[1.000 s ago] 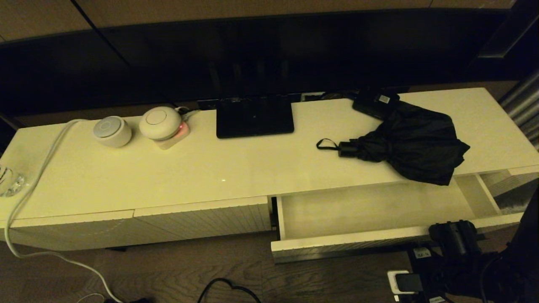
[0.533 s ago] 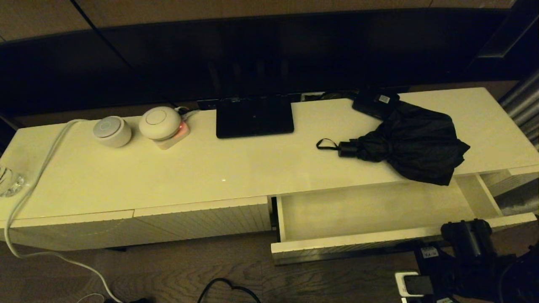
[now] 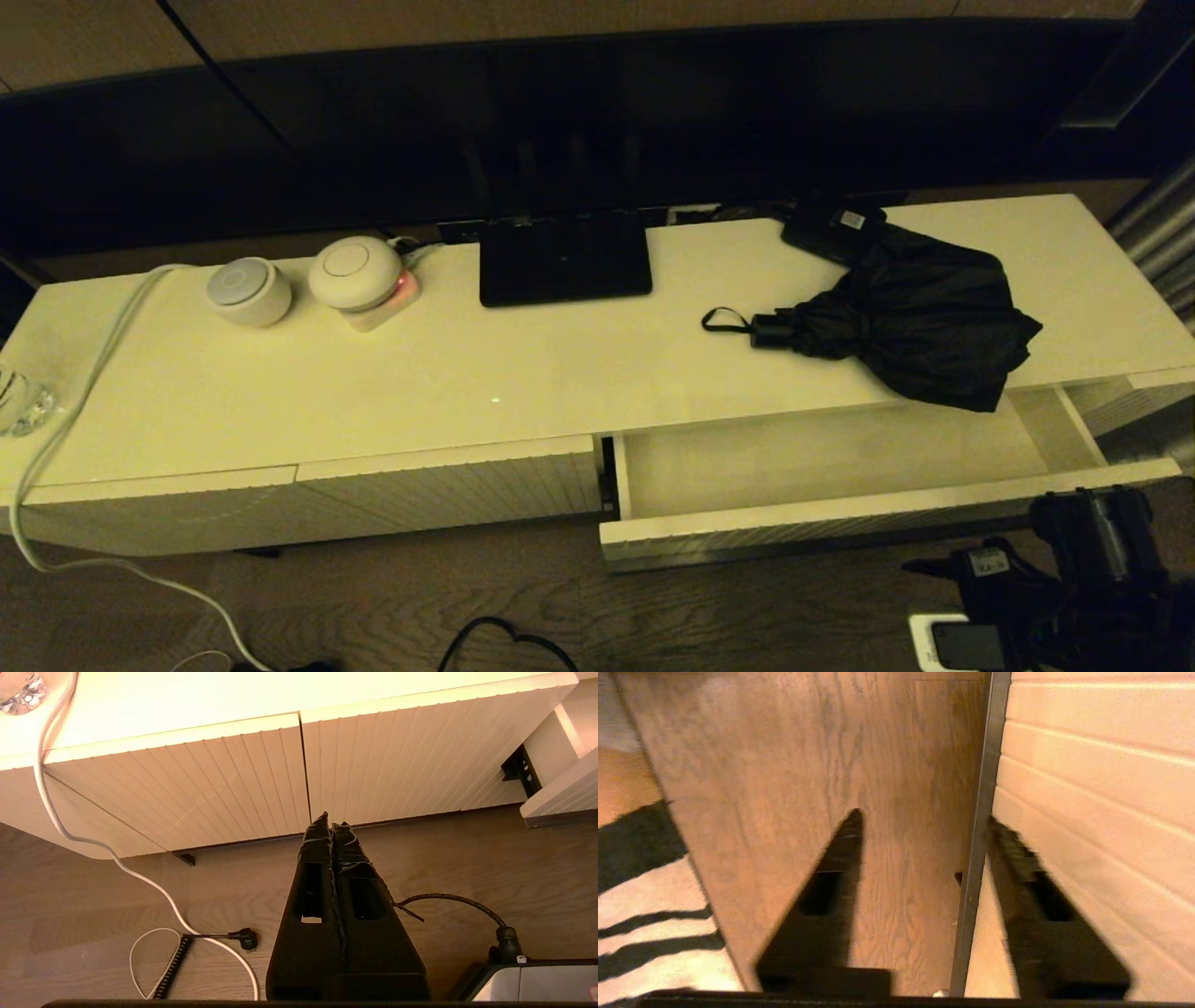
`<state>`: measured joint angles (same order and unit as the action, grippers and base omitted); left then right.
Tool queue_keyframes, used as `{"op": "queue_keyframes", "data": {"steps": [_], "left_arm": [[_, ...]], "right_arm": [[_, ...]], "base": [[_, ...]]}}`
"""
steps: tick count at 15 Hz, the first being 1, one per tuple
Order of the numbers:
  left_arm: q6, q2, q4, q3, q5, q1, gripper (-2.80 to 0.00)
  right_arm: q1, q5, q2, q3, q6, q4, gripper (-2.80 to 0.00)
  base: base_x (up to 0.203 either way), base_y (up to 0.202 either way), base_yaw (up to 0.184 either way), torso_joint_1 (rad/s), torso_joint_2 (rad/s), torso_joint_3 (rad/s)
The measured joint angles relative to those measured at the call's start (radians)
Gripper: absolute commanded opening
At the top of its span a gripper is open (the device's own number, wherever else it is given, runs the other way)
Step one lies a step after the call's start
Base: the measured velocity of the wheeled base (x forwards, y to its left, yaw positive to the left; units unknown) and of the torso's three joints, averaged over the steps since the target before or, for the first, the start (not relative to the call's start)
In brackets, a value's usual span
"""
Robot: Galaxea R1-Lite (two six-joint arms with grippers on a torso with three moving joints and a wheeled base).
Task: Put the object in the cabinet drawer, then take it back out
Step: Open the drawer
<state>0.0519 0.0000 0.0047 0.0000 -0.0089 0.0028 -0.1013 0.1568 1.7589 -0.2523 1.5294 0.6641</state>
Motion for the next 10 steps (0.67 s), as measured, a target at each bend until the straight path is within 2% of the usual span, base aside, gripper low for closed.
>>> {"op": "queue_keyframes", "data": {"steps": [3, 6, 8, 10], "left_arm": [[0.0, 0.0, 0.0, 0.0, 0.0, 0.0, -2.8], [0.001, 0.0, 0.0, 0.0, 0.0, 0.0, -2.8], [0.0, 0.0, 0.0, 0.0, 0.0, 0.0, -2.8], [0.0, 0.0, 0.0, 0.0, 0.0, 0.0, -2.8]], "right_arm": [[0.002, 0.0, -0.116, -0.009, -0.022, -0.132, -2.8], [0.007, 0.004, -0.282, -0.034, -0.092, -0.322, -2.8], [0.007, 0.009, -0.415, -0.099, -0.182, -0.529, -2.8], [0.006, 0.014, -0.531, -0.233, -0.325, -0.805, -2.8]], "base": [[0.0, 0.0, 0.0, 0.0, 0.0, 0.0], [0.0, 0.0, 0.0, 0.0, 0.0, 0.0], [0.0, 0.0, 0.0, 0.0, 0.0, 0.0], [0.0, 0.0, 0.0, 0.0, 0.0, 0.0]]}}
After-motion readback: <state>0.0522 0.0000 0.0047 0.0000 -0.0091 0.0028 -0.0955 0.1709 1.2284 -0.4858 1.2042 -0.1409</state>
